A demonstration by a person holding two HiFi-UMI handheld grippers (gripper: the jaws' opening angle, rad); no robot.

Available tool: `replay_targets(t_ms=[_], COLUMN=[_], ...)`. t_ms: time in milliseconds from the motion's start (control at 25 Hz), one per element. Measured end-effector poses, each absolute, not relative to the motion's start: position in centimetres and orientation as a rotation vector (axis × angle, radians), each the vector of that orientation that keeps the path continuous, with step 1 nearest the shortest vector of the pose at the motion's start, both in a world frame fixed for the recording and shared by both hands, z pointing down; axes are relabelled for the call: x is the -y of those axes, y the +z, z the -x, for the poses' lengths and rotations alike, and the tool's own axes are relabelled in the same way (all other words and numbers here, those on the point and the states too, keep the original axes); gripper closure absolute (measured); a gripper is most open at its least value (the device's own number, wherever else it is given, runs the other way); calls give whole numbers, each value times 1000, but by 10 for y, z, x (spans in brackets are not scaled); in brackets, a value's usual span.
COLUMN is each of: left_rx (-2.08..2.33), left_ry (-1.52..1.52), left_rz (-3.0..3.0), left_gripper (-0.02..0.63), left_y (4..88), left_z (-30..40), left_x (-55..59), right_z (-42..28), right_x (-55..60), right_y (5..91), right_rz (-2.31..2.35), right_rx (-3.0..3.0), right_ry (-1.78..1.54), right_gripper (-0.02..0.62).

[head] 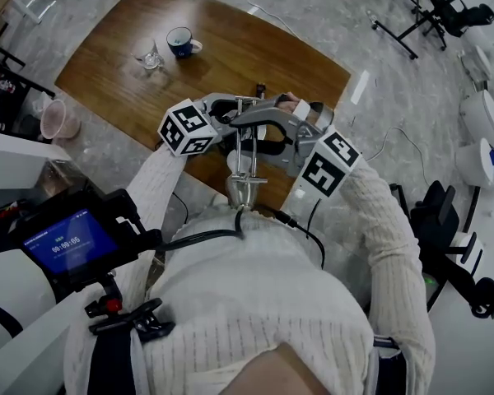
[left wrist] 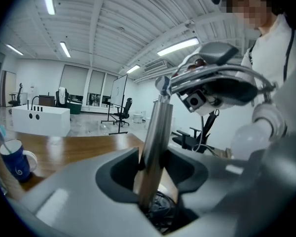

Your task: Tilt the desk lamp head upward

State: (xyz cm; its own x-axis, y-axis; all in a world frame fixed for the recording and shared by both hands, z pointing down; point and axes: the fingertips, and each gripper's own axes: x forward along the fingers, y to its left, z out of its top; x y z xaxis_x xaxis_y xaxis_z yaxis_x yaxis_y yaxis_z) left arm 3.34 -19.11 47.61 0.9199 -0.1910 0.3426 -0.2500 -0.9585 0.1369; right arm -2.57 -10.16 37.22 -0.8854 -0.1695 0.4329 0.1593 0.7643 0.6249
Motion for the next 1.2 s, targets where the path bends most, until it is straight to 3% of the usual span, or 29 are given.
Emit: replay_targets(t_ms=[640, 920, 1200], left_rx=[373, 374, 395], left_ry=[464, 463, 444], left_rz=[-2920, -2922, -2913], left_gripper=[449, 449, 449], left_y=[476, 476, 477], left_z=[-35, -37, -37], left_x=[191, 191, 191], right_z=[13, 10, 11], right_x=[174, 194, 198], right_y=[314, 314, 312], right_rz=[89, 122, 159], right_rx=[2915, 2830, 2804], right_ry=[722, 1119, 1227], right_gripper=[431, 426, 420])
